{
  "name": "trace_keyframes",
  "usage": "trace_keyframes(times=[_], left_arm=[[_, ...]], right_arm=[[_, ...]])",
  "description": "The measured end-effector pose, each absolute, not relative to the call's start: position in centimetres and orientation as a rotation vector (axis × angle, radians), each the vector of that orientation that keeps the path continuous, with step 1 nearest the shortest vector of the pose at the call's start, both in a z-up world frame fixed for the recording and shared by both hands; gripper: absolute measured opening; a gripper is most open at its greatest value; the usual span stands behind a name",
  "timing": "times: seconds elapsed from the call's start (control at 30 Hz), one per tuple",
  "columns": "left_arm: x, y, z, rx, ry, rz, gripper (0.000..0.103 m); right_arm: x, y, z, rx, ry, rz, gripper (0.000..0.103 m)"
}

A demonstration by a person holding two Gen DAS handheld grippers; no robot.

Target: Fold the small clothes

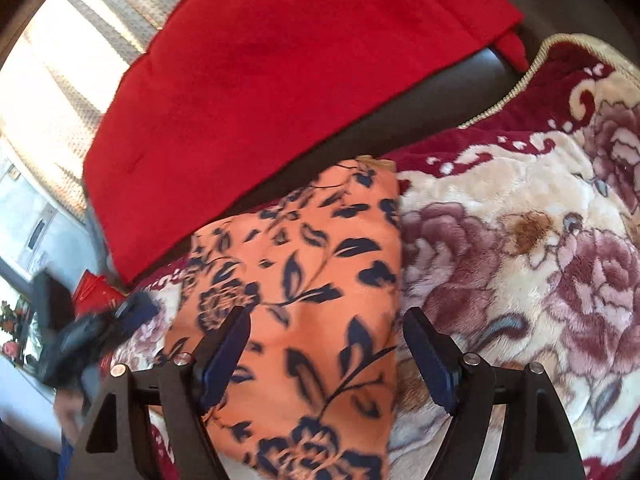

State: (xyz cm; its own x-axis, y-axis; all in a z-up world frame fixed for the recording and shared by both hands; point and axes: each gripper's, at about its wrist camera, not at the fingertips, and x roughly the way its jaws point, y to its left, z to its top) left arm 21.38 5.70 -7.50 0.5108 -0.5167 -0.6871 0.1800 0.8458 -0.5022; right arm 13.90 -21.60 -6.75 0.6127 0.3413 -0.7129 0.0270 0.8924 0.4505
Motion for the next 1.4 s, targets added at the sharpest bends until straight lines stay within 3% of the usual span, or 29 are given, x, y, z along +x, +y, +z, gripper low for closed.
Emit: trace_keyframes(times=[0.07,0.13,0.2,0.27,0.47,0.57,0.63,0.7,0.73,0.9,0.97,1.07,1.1,1.13,1.17,1.33,1.4], left_arm=[[23.5,4.2,-8.8,-0.386,1.042,-0.44,0.053],[24.7,3.0,-10.1,-0.363,1.107,-0.46,0.032],[25.5,2.7,-11.0,-0.369,1.13,-0.448,0.028],[26.2,3.3,-11.3,-0.444,1.16,-0.458,0.015],[19.2,4.0,-5.6,-0.347,0.897,-0.435,0.012],[20.8,3.4,-9.4,-0.309,0.988,-0.367,0.014],[22.5,4.2,-12.8,-0.362,1.077,-0.368,0.021],[22.6,5.3,-11.9,-0.393,1.055,-0.361,0.039],[22.4,5.9,-11.3,-0.402,1.045,-0.335,0.054],[19.6,7.6,-7.5,-0.387,0.943,-0.406,0.056],[18.0,7.8,-7.7,-0.346,0.956,-0.417,0.065],[17.3,7.1,-9.7,-0.331,1.022,-0.443,0.065],[17.4,6.6,-10.4,-0.322,1.045,-0.45,0.059],[17.6,6.1,-10.7,-0.3,1.054,-0.468,0.025],[17.8,5.4,-10.7,-0.27,1.069,-0.491,0.015],[17.3,2.9,-5.6,-0.128,0.896,-0.554,0.012],[18.2,3.3,-6.8,-0.15,0.948,-0.534,0.012]], right_arm=[[12.8,-20.6,-6.5,0.433,0.892,0.202,0.081],[11.8,-21.4,-5.9,0.427,0.897,0.211,0.081],[11.4,-21.5,-6.7,0.413,0.918,0.217,0.081],[11.0,-21.5,-7.1,0.41,0.934,0.212,0.081],[9.0,-21.8,-5.7,0.43,0.881,0.229,0.081],[9.3,-21.5,-5.7,0.433,0.878,0.242,0.081],[9.7,-21.1,-5.8,0.436,0.897,0.251,0.082],[9.6,-20.6,-5.4,0.427,0.895,0.271,0.087],[9.5,-20.3,-5.2,0.423,0.89,0.281,0.089],[8.9,-18.8,-5.7,0.42,0.92,0.312,0.089],[8.5,-18.6,-5.8,0.426,0.919,0.32,0.089],[8.0,-18.6,-6.4,0.441,0.925,0.322,0.089],[8.0,-18.6,-6.6,0.444,0.93,0.321,0.089],[8.0,-18.5,-6.8,0.446,0.936,0.322,0.089],[8.0,-18.5,-6.9,0.444,0.936,0.323,0.089],[7.6,-18.6,-7.0,0.443,0.933,0.323,0.089],[7.7,-18.7,-7.5,0.453,0.939,0.317,0.089]])
